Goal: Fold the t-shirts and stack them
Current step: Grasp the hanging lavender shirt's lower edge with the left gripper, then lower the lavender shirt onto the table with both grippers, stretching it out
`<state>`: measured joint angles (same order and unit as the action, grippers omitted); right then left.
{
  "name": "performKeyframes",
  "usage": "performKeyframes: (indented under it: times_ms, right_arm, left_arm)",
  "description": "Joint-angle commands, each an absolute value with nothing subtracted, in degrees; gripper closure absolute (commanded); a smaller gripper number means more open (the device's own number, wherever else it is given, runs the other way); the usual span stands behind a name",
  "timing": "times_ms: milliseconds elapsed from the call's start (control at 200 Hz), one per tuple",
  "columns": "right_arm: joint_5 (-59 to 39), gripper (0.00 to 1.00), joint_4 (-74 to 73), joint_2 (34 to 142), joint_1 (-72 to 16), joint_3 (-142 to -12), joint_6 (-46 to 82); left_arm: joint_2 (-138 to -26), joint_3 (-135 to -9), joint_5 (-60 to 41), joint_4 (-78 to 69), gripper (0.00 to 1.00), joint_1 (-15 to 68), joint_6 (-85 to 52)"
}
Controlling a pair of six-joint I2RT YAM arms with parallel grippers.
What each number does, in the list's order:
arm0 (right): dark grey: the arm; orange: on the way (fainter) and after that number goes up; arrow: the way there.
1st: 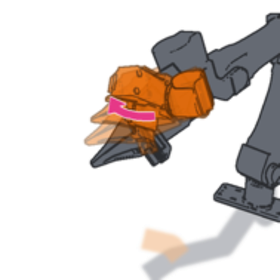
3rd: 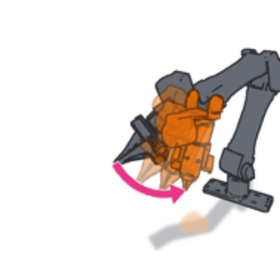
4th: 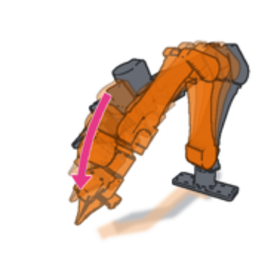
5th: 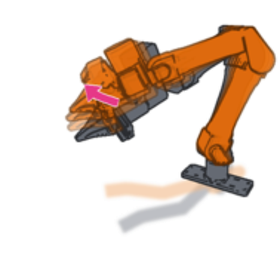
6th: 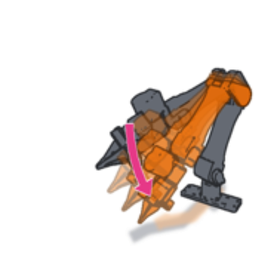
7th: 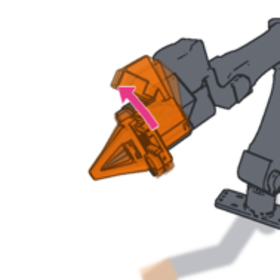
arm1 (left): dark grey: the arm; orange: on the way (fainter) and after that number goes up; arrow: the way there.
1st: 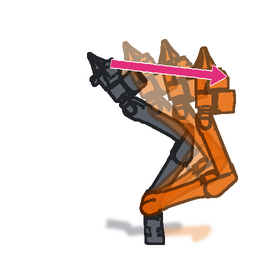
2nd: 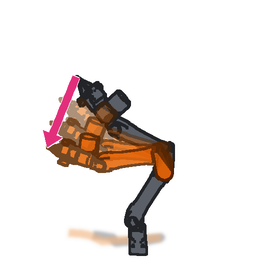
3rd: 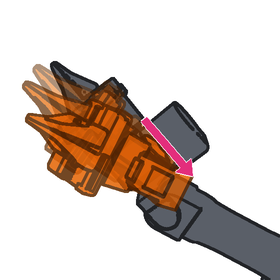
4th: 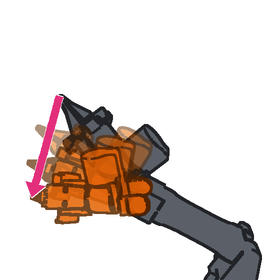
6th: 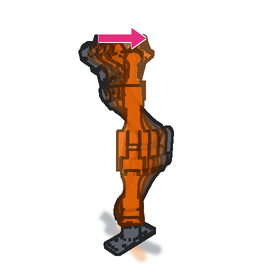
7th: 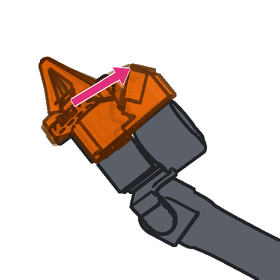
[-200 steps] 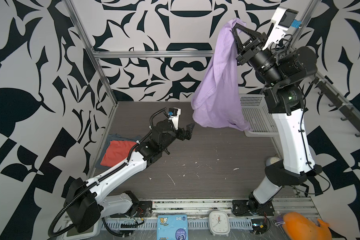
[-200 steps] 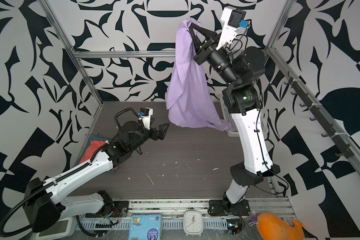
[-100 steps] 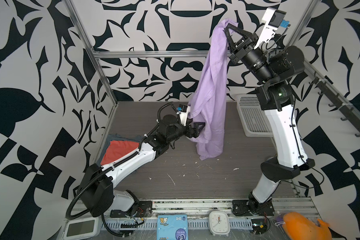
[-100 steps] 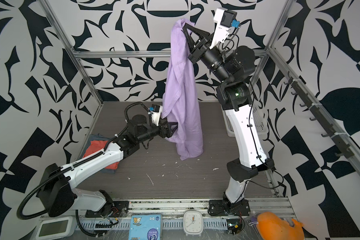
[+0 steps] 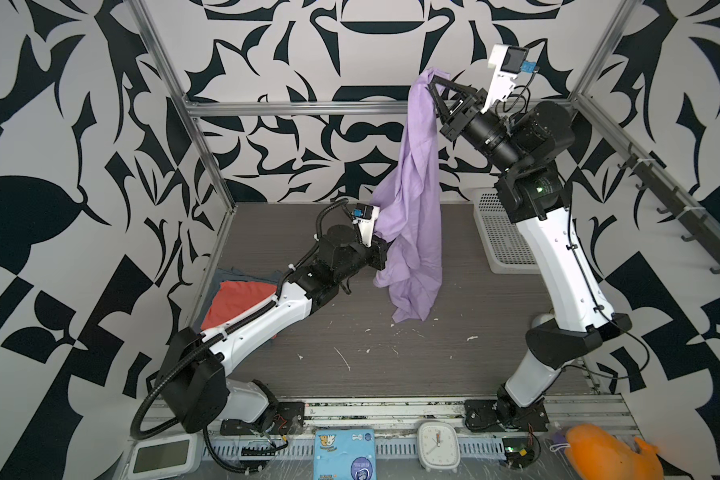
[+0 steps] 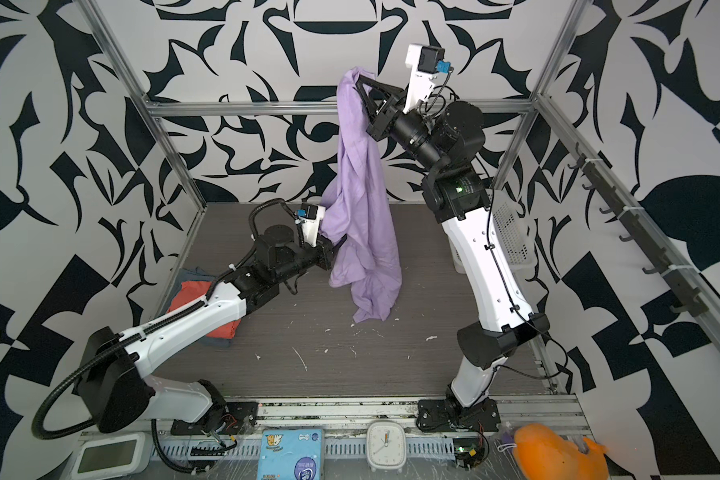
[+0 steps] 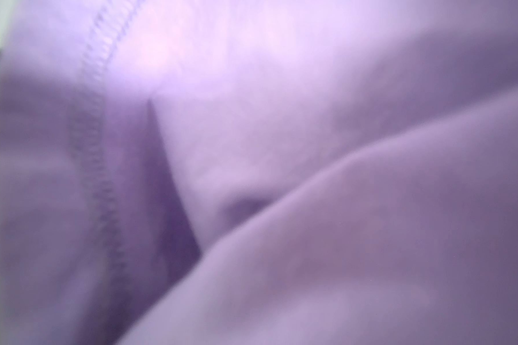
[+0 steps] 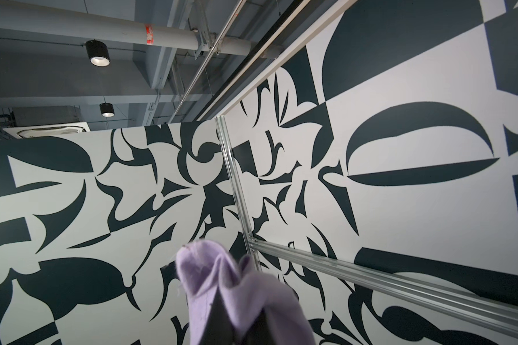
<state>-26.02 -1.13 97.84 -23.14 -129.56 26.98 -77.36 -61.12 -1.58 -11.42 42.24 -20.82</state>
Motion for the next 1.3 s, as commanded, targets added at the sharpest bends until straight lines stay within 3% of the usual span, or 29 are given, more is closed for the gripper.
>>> performKeyframes:
  times_ms: [0, 370, 520, 750, 815, 865, 985, 1105, 1295]
  right_arm:
    - [-25.2, 1.00, -7.3, 92.6, -23.5, -128.1, 25.6]
    - [-21.0, 1.00, -7.4, 81.5, -23.5, -113.8, 18.9]
    - [-11.5, 1.00, -5.1, 74.4, -23.3, -101.4, 13.3]
    - [13.0, 1.00, 1.5, 64.6, -22.8, -76.1, 9.3]
    - [17.0, 1.00, 3.7, 62.9, -22.0, -69.3, 9.7]
    - [17.8, 1.00, 5.0, 62.2, -20.5, -64.6, 10.7]
    - [17.7, 1.00, 6.7, 61.7, -14.6, -55.9, 15.2]
    - [13.9, 0.94, 6.4, 61.5, -6.8, -51.4, 20.3]
    - [13.4, 0.67, 11.5, 61.8, -3.2, -53.3, 21.5]
  left_arm:
    - [-70.5, -60.0, 4.7, -9.2, 1.00, 40.8, -17.4]
    - [-59.2, -70.2, 15.0, 9.8, 1.00, 40.2, -3.3]
    - [-60.6, -73.0, 10.3, 12.9, 1.00, 40.2, -5.7]
    - [-71.3, -71.8, -2.8, 16.5, 1.00, 40.5, -17.1]
    - [-74.9, -69.2, -4.0, 16.5, 0.85, 40.6, -20.6]
    - [-76.8, -66.6, -5.5, 15.6, 0.64, 40.6, -23.3]
    - [-78.1, -61.7, -6.6, 13.9, 0.44, 40.6, -27.3]
    - [-76.0, -59.3, -3.8, 14.7, 0.32, 40.2, -27.3]
    - [-74.9, -57.9, 1.4, 19.8, 0.27, 37.3, -25.7]
